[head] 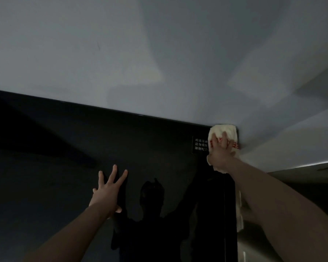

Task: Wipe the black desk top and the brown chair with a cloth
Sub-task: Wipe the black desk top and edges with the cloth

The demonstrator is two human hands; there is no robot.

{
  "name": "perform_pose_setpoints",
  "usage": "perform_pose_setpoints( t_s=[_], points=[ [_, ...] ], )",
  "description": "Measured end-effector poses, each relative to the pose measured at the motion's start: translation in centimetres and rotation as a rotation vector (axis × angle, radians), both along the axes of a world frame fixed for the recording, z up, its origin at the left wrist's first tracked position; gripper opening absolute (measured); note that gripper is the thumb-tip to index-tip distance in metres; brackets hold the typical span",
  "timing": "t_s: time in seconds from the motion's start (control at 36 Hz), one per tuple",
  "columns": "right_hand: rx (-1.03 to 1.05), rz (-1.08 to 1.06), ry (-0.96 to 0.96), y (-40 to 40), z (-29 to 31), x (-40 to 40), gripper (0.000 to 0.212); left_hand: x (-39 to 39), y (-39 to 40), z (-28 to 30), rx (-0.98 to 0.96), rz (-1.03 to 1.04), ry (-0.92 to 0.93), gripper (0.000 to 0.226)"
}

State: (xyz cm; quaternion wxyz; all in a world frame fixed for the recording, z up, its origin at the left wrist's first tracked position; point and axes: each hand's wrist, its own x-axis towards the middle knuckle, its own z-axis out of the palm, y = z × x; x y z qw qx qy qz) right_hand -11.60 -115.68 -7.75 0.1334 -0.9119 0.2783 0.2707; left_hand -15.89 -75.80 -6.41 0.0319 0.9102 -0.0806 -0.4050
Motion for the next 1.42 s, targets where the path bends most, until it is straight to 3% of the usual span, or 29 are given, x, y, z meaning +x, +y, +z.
perform_pose_setpoints(
  t_s=[0.17, 0.28, 0.47, 0.61, 0.67, 0.78, 0.83, 0.92, 1.0, 1.06, 1.22, 1.42],
  points=[
    [-0.039, 0.08, -0.042, 0.2, 0.2, -1.6, 0.076, 0.1, 0.1, 0.0, 0.004, -0.022, -0.004, 0.136],
    [0.009, 0.085, -0.075, 1.1, 0.4, -3.7, 0.073, 0.1, 0.3, 0.1, -0.001, -0.033, -0.01, 0.136],
    [0.024, 0.052, -0.103, 5.2, 0.9, -9.3, 0.075, 0.1, 0.4, 0.8, 0.01, -0.07, -0.004, 0.135],
    [0.047, 0.006, -0.091, 8.4, 0.1, -13.6, 0.091, 0.4, 0.3, 1.2, 0.045, -0.1, 0.021, 0.135],
    [0.009, 0.078, -0.085, 9.2, -0.7, -14.9, 0.077, 0.4, 0.4, 1.3, 0.045, -0.119, 0.024, 0.134],
    [-0.201, 0.31, -0.172, 9.8, -1.8, -15.5, 0.082, 0.4, 0.7, 1.3, 0.039, -0.144, 0.024, 0.133],
    [-0.234, 0.287, -0.176, 9.9, -2.2, -15.5, 0.088, 0.4, 0.8, 1.1, 0.044, -0.151, 0.027, 0.135],
    [-0.192, 0.267, -0.023, 9.2, -3.1, -14.8, 0.072, 0.4, 0.7, 0.9, 0.051, -0.151, 0.031, 0.135],
    [-0.127, 0.186, 0.103, 7.8, -3.7, -13.1, 0.086, 0.4, 0.6, 0.7, 0.04, -0.153, 0.022, 0.134],
    [-0.107, 0.143, 0.082, 7.0, -3.3, -11.6, 0.093, 0.3, 0.6, 0.5, 0.045, -0.153, 0.025, 0.134],
    [0.002, 0.025, -0.017, 3.5, -2.2, -6.1, 0.087, 0.3, 0.5, -0.1, 0.051, -0.146, 0.001, 0.134],
    [0.14, -0.286, -0.089, 3.2, 0.3, -1.2, 0.097, 0.4, 0.5, -0.1, 0.046, -0.152, -0.01, 0.135]
  ],
)
